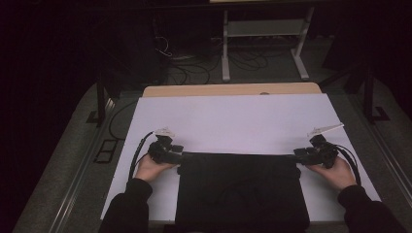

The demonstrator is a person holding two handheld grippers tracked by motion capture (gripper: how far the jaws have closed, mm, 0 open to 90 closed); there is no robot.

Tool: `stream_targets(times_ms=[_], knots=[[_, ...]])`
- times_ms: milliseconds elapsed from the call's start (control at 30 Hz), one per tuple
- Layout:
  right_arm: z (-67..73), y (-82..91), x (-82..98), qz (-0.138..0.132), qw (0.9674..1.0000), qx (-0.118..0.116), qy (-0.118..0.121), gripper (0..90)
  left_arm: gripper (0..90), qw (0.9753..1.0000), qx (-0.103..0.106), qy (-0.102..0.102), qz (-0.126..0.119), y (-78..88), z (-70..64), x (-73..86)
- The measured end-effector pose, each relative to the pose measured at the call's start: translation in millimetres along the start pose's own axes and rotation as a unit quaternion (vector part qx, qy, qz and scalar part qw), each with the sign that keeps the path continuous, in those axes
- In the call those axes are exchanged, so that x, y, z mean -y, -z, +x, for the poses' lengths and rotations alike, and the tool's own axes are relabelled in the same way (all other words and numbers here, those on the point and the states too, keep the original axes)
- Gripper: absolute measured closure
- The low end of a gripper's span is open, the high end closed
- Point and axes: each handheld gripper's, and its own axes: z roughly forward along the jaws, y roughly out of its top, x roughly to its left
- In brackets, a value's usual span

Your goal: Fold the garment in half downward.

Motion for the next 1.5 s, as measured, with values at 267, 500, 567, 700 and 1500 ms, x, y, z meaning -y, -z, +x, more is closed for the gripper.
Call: stream_targets(times_ms=[267,500,567,700,1500], knots=[[-0.6,-2.3,-0.5,0.005,1.0,0.002,-0.003,63.4,49.4,1.0,-0.002,-0.003,-0.005,-0.8,1.6,0.4],[0.0,-3.8,-0.6,0.01,0.9999,-0.003,0.003,75.1,61.8,0.9996,-0.015,-0.022,0.0,-0.3,-0.6,-0.4],[0.4,-4.1,-0.5,0.011,0.9999,-0.002,0.004,78.3,64.7,0.9996,-0.012,-0.025,0.002,-1.2,-0.7,-0.4],[-0.2,-3.6,-0.2,0.009,0.9999,-0.005,0.001,82.9,73.0,0.9993,-0.013,-0.033,0.012,-2.2,-2.7,-0.9],[6.7,-4.0,-1.9,0.013,0.9995,0.023,0.017,87.2,86.8,0.9965,-0.039,-0.049,0.056,2.5,-11.1,-10.9]])
